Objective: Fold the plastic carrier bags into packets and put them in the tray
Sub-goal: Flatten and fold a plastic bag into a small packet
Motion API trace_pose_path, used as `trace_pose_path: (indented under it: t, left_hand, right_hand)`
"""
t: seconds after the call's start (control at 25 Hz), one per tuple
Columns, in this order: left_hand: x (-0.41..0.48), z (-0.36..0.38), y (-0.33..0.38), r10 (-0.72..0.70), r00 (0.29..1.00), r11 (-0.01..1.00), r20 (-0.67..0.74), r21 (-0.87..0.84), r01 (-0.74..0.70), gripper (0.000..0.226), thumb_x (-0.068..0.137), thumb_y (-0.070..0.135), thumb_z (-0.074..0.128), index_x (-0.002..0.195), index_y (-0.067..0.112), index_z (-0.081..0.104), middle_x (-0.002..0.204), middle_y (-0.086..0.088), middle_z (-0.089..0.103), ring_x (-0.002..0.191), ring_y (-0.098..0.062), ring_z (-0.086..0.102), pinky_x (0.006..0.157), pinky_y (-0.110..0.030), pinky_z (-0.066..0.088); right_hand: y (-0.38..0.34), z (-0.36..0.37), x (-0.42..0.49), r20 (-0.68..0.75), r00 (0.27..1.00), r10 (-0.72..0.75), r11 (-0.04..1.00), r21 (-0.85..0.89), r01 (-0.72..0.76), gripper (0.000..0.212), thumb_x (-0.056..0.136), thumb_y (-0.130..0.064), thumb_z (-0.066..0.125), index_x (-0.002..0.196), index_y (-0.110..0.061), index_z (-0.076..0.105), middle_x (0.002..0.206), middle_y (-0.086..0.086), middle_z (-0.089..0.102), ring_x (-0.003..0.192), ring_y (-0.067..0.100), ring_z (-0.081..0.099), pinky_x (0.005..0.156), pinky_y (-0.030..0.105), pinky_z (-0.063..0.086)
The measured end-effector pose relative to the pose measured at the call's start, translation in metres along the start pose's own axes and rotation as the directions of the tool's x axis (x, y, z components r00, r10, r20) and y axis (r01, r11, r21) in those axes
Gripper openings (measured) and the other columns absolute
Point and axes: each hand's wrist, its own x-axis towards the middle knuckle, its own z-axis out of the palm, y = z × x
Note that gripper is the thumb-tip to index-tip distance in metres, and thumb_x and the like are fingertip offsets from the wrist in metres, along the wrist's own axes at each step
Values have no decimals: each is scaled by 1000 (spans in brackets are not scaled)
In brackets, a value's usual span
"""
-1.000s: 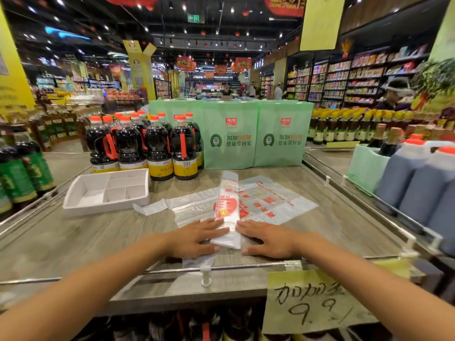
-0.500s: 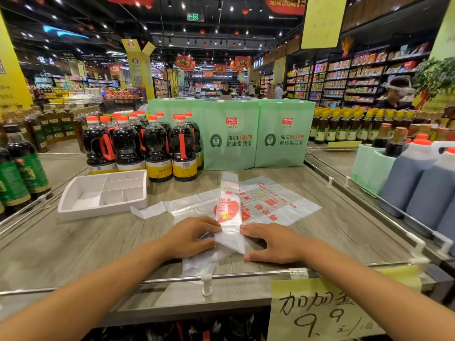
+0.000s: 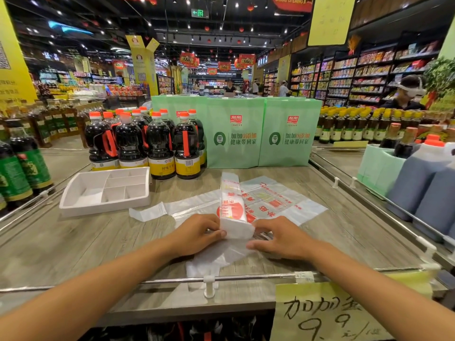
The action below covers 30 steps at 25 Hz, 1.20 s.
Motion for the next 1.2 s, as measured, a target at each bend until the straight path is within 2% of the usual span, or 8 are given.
trace_pose_path:
  t: [0.12,0.28,0.4,0.52,0.6,0.84,1.0,1.2]
  left_hand:
    - [11,-7,2,-111,992,993,56,-21,112,35,100,33,63,66,31,64,74,16,59,70,-5,54,66,-23,42]
    - [25,-8,-2,-252,966,967,55,-32,254,36,100,39,62,73,14,69,69,-3,63,63,-11,50,69,-36,46]
    - [25,4,-6,-282,958,954,-57,-127,273,13,94,30,72,103,21,70,72,5,68,66,-9,59,75,-40,54]
    - [24,8,-7,-340,937,913,-81,-267,309,70,93,21,74,151,28,36,72,2,72,63,-1,62,67,-19,49]
    - [25,13,-11,-328,941,930,-85,-205,306,73,95,22,71,156,25,31,73,5,71,69,-3,63,72,-19,49]
    - [24,17,-14,-262,963,899,-56,348,265,64,99,53,49,156,25,36,117,6,55,114,-21,46,97,-42,38]
    - [21,18,-13,-251,965,876,72,442,195,62,102,62,33,155,30,31,160,6,24,146,-20,21,118,-47,17]
    - [22,19,-15,-268,952,876,145,449,178,68,102,66,25,162,40,7,169,15,7,155,-12,5,124,-52,3]
  right_hand:
    - [8,2,7,-58,998,31,995,97,-25,25,93,-39,71,118,-36,70,107,-14,76,94,1,69,88,26,55]
    - [6,-3,25,-92,980,176,962,225,-152,12,93,-23,74,104,-29,75,75,-10,76,63,4,66,71,21,51]
    - [5,-1,39,-58,950,306,898,350,-267,16,90,-20,78,104,-27,74,75,-9,77,66,4,71,68,21,54]
    - [9,5,46,-63,934,353,871,388,-303,28,89,-19,78,115,-26,70,81,-3,78,73,6,73,64,16,50]
    - [11,9,47,-73,937,340,871,401,-285,37,91,-17,76,125,-28,63,81,0,78,71,4,70,61,14,46]
    - [18,20,47,-153,958,244,966,126,-226,48,98,-20,65,144,-25,55,80,-9,65,77,5,58,77,25,46]
    - [18,20,47,-133,972,193,980,-23,-198,46,100,-28,61,146,-27,55,94,-13,63,95,11,52,85,29,42]
    - [21,20,48,-33,979,203,953,-225,-205,46,105,-41,48,151,-36,45,104,-9,53,115,22,39,100,42,34]
